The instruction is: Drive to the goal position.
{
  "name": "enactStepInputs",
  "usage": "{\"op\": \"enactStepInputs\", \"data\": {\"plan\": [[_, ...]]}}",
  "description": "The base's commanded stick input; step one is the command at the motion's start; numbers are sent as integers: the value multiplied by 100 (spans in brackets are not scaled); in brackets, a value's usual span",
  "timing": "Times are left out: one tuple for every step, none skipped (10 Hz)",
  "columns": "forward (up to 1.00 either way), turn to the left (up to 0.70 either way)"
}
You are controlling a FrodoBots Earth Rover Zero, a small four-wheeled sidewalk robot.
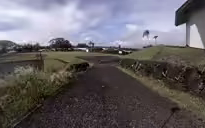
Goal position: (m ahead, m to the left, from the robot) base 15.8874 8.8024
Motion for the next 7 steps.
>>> {"op": "enactStepInputs", "data": {"plan": [[50,0],[50,0],[50,0],[50,0],[50,0],[50,0],[50,-1]]}}
